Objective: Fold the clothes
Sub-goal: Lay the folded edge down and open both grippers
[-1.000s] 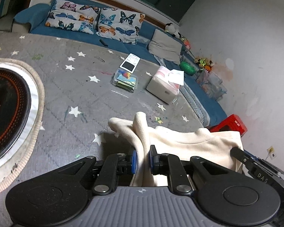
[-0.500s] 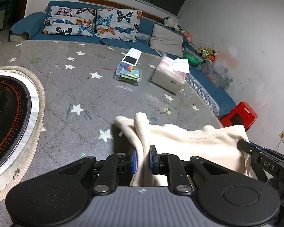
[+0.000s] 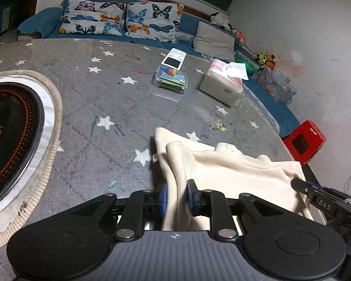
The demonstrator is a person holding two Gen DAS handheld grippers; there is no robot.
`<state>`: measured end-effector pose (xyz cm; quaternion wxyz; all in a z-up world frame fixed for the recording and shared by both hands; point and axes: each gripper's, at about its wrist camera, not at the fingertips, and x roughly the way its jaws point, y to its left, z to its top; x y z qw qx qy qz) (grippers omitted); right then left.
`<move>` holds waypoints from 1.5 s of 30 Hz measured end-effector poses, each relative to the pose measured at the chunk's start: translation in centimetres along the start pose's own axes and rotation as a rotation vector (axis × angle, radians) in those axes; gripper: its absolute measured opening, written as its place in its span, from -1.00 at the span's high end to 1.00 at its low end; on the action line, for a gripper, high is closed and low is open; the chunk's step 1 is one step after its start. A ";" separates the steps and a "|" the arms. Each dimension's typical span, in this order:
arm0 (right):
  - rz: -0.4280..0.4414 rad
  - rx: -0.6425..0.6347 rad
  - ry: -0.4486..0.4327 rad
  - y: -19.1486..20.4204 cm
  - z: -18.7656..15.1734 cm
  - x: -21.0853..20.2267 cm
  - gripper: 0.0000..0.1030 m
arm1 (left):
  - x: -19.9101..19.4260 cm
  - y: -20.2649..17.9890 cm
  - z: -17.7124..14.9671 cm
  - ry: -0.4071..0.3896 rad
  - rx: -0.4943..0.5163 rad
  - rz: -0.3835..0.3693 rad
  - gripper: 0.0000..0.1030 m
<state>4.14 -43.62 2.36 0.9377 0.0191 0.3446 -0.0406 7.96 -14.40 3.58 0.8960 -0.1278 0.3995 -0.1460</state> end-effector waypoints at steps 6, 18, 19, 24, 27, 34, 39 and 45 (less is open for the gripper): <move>-0.006 0.026 -0.018 -0.4 0.7 -0.9 0.57 | -0.4 0.2 0.8 -0.022 0.010 0.025 0.34; 0.092 -0.043 -0.021 3.0 1.9 0.1 0.57 | 1.1 -3.4 1.3 -0.019 0.116 -0.038 0.42; 0.093 -0.042 -0.017 3.2 1.9 0.4 0.57 | 1.5 -3.7 1.2 -0.013 0.124 -0.040 0.42; 0.099 -0.037 0.001 3.7 1.7 1.6 0.57 | 3.5 -4.7 1.1 0.018 0.156 -0.040 0.43; 0.097 -0.030 0.009 3.6 1.5 2.1 0.57 | 4.5 -5.0 1.1 0.029 0.167 -0.033 0.43; 0.086 -0.032 0.014 3.7 1.6 3.0 0.54 | 5.5 -5.5 1.3 0.022 0.190 -0.015 0.43; 0.086 -0.037 0.011 3.7 1.6 2.6 0.41 | 5.3 -5.5 1.2 0.018 0.194 -0.012 0.39; 0.104 -0.058 0.014 4.0 1.2 1.0 0.31 | 4.1 -5.4 0.8 0.010 0.196 -0.009 0.38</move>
